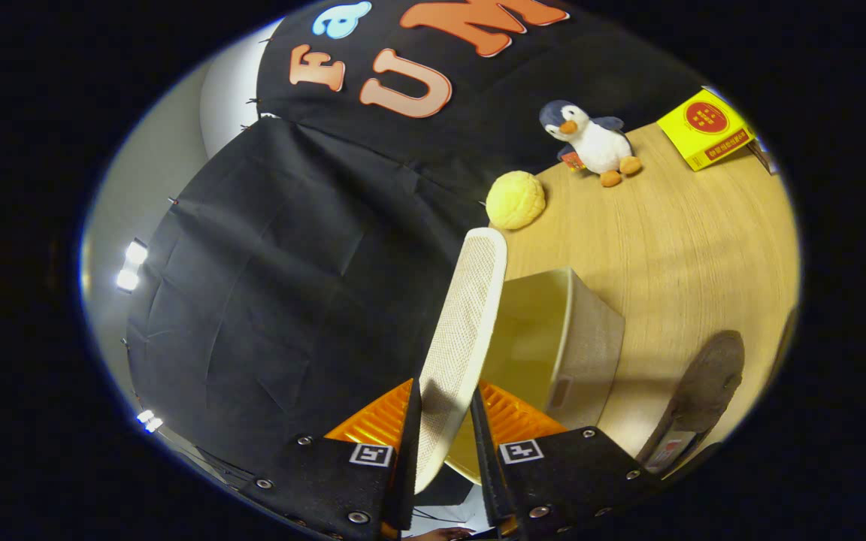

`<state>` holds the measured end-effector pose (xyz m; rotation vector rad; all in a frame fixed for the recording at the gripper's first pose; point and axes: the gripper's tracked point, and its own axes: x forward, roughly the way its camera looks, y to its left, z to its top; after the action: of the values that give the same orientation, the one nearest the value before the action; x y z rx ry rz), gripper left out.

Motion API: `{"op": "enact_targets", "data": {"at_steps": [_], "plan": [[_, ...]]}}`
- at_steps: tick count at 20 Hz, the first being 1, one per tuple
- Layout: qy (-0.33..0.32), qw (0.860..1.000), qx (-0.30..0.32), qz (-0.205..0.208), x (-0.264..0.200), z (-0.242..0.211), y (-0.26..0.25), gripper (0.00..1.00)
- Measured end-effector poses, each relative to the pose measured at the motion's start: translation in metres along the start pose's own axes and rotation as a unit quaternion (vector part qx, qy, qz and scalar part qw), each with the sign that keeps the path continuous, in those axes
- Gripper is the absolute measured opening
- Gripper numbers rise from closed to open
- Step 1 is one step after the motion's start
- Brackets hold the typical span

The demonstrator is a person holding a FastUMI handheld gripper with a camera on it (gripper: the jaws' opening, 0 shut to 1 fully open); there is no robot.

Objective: Open the storage box then place both shoes into the box .Put the left shoe in first, then the right shoe, with the right side of both shoes facing outward in a uniform manner.

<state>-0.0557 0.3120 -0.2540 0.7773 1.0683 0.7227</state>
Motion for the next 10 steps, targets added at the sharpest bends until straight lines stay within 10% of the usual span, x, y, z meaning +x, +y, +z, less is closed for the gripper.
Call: {"op": "enact_targets", "data": {"at_steps": [10], "plan": [[-0.007, 0.999, 0.006, 0.042, 0.070, 0.014, 0.111, 0.18]]}}
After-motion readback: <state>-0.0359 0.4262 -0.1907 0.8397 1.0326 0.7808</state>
